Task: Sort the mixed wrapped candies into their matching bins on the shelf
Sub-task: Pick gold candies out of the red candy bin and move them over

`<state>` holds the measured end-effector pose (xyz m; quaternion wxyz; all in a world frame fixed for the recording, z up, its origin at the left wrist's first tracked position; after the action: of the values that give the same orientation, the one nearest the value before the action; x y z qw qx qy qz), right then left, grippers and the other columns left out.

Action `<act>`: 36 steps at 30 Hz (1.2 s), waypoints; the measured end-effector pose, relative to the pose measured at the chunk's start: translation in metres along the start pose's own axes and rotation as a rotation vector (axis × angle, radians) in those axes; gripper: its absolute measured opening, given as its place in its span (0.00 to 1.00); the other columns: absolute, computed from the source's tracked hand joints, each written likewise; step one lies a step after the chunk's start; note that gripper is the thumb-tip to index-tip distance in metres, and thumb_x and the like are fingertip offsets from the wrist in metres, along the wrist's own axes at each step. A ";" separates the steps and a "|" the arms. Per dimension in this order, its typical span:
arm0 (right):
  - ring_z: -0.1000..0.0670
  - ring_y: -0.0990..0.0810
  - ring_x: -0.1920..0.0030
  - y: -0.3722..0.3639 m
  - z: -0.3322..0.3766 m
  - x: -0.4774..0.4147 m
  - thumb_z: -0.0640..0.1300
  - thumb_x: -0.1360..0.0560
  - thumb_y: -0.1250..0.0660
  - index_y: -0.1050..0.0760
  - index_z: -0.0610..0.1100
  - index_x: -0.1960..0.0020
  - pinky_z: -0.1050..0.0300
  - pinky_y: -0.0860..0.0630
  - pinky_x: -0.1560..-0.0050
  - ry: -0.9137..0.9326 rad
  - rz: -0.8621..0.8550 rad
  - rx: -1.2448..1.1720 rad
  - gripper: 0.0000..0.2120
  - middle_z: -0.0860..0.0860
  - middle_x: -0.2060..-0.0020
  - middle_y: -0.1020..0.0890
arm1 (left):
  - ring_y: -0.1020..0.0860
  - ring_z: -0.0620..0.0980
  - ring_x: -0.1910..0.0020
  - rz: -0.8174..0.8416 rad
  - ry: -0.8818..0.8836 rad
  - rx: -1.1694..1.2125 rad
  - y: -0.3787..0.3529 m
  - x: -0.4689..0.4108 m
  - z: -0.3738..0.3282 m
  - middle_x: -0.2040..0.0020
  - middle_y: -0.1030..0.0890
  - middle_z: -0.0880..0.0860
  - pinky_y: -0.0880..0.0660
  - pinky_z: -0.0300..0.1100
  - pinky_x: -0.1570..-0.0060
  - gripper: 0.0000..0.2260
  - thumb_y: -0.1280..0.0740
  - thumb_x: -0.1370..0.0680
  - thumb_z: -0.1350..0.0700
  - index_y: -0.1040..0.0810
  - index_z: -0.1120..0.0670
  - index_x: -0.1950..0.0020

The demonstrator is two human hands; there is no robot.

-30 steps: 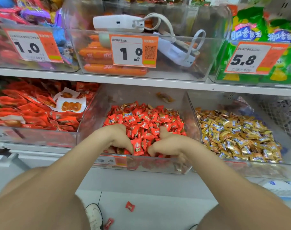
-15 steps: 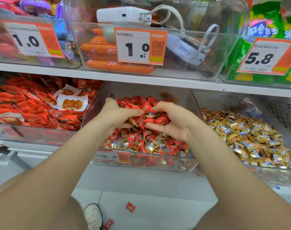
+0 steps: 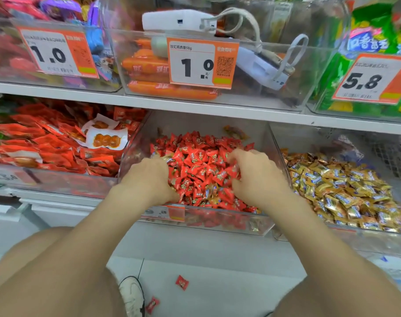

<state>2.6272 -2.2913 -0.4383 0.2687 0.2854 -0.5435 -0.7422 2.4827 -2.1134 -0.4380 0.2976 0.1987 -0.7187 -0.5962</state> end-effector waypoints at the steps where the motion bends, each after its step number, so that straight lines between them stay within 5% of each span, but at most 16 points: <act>1: 0.38 0.19 0.49 0.000 -0.001 0.002 0.41 0.26 0.30 0.24 0.53 0.39 0.47 0.21 0.50 -0.012 0.026 0.037 0.17 0.48 0.49 0.21 | 0.23 0.59 0.49 0.021 0.019 -0.029 0.002 0.001 0.000 0.45 0.24 0.57 0.25 0.47 0.51 0.29 0.22 0.30 0.36 0.30 0.56 0.48; 4: 0.41 0.17 0.49 -0.007 -0.010 0.007 0.43 0.25 0.34 0.19 0.50 0.51 0.52 0.22 0.52 -0.053 0.223 0.027 0.06 0.49 0.53 0.16 | 0.19 0.56 0.52 0.172 0.030 -0.042 0.006 -0.002 -0.001 0.54 0.23 0.54 0.25 0.45 0.55 0.31 0.24 0.32 0.29 0.27 0.56 0.56; 6: 0.43 0.18 0.46 -0.012 -0.014 0.009 0.48 0.21 0.36 0.19 0.53 0.39 0.53 0.23 0.48 -0.080 0.377 0.004 0.13 0.48 0.44 0.16 | 0.22 0.52 0.58 0.302 0.001 -0.043 0.006 -0.007 -0.003 0.57 0.23 0.51 0.28 0.43 0.59 0.29 0.26 0.30 0.29 0.26 0.54 0.59; 9: 0.42 0.24 0.30 -0.012 -0.010 0.007 0.52 0.19 0.39 0.42 0.57 0.16 0.51 0.25 0.34 -0.143 0.571 -0.020 0.31 0.45 0.23 0.28 | 0.23 0.53 0.48 0.428 -0.039 -0.077 0.009 -0.012 -0.008 0.41 0.20 0.52 0.25 0.45 0.48 0.30 0.28 0.27 0.30 0.22 0.54 0.42; 12: 0.44 0.31 0.23 -0.012 0.000 0.004 0.52 0.19 0.37 0.49 0.56 0.14 0.54 0.31 0.31 -0.186 0.672 -0.146 0.37 0.48 0.19 0.34 | 0.26 0.55 0.32 0.436 -0.052 -0.035 0.011 -0.017 -0.013 0.26 0.27 0.53 0.26 0.46 0.37 0.40 0.26 0.26 0.35 0.32 0.56 0.22; 15: 0.45 0.30 0.24 -0.013 0.005 0.004 0.43 0.23 0.34 0.49 0.53 0.14 0.52 0.27 0.35 -0.292 0.696 -0.371 0.42 0.49 0.20 0.33 | 0.25 0.56 0.33 0.455 -0.055 0.067 0.004 -0.024 -0.016 0.28 0.26 0.54 0.24 0.49 0.33 0.40 0.20 0.29 0.43 0.32 0.57 0.23; 17: 0.44 0.25 0.29 -0.018 0.008 0.000 0.38 0.29 0.32 0.51 0.54 0.14 0.50 0.19 0.40 -0.361 0.696 -0.509 0.49 0.47 0.20 0.35 | 0.23 0.55 0.40 0.477 -0.037 0.160 -0.001 -0.024 -0.022 0.36 0.23 0.53 0.20 0.49 0.39 0.39 0.16 0.34 0.47 0.30 0.57 0.30; 21: 0.34 0.15 0.42 -0.039 0.014 -0.012 0.34 0.42 0.32 0.51 0.56 0.15 0.41 0.15 0.54 -0.458 0.706 -0.742 0.59 0.42 0.21 0.35 | 0.23 0.49 0.63 0.503 0.035 0.454 -0.008 -0.024 -0.028 0.54 0.23 0.54 0.26 0.40 0.71 0.28 0.16 0.35 0.60 0.28 0.59 0.43; 23: 0.34 0.15 0.45 -0.046 0.016 -0.014 0.30 0.40 0.34 0.45 0.53 0.17 0.36 0.16 0.52 -0.518 0.654 -0.906 0.54 0.39 0.27 0.29 | 0.23 0.47 0.70 0.458 0.067 0.585 -0.013 -0.027 -0.028 0.61 0.23 0.54 0.27 0.37 0.74 0.23 0.19 0.34 0.67 0.29 0.59 0.47; 25: 0.41 0.20 0.44 -0.047 0.019 -0.014 0.25 0.40 0.35 0.34 0.45 0.26 0.46 0.20 0.51 -0.543 0.565 -1.048 0.44 0.42 0.38 0.23 | 0.19 0.48 0.69 0.443 0.074 0.734 -0.020 -0.030 -0.030 0.64 0.22 0.54 0.18 0.41 0.65 0.24 0.21 0.35 0.70 0.29 0.60 0.46; 27: 0.45 0.30 0.41 -0.051 0.021 -0.019 0.29 0.53 0.34 0.34 0.46 0.31 0.52 0.26 0.51 -0.571 0.504 -1.117 0.50 0.46 0.40 0.28 | 0.14 0.54 0.59 0.438 0.076 0.854 -0.024 -0.031 -0.032 0.54 0.17 0.59 0.14 0.49 0.54 0.28 0.19 0.38 0.71 0.28 0.59 0.43; 30: 0.44 0.31 0.38 -0.054 0.022 -0.031 0.31 0.64 0.35 0.38 0.52 0.33 0.50 0.21 0.44 -0.561 0.419 -1.249 0.58 0.45 0.38 0.31 | 0.12 0.59 0.57 0.394 0.072 1.052 -0.020 -0.035 -0.033 0.51 0.15 0.67 0.14 0.50 0.56 0.30 0.22 0.37 0.74 0.28 0.64 0.38; 34: 0.42 0.20 0.61 -0.027 0.028 -0.042 0.23 0.38 0.42 0.31 0.40 0.37 0.45 0.17 0.60 -0.472 0.252 -1.419 0.32 0.41 0.52 0.24 | 0.13 0.56 0.60 0.158 0.041 1.239 0.000 -0.044 -0.034 0.52 0.15 0.65 0.15 0.48 0.60 0.28 0.22 0.38 0.72 0.26 0.65 0.41; 36: 0.43 0.21 0.60 -0.015 0.026 -0.050 0.23 0.34 0.41 0.30 0.39 0.42 0.49 0.18 0.63 -0.405 0.208 -1.389 0.23 0.41 0.52 0.25 | 0.13 0.56 0.57 0.047 0.031 1.248 0.005 -0.053 -0.033 0.47 0.16 0.67 0.14 0.52 0.58 0.31 0.20 0.42 0.68 0.24 0.65 0.40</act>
<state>2.6418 -2.2348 -0.4397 0.3512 -0.1471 -0.0107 -0.9246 2.5451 -2.1028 -0.4399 0.1488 0.3277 -0.9314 -0.0544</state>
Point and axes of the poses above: each hand's wrist, its own x-axis away from the middle knuckle, its own y-axis out of the back of the hand, z = x × y, the point moved 1 cm from there along -x, towards the middle knuckle
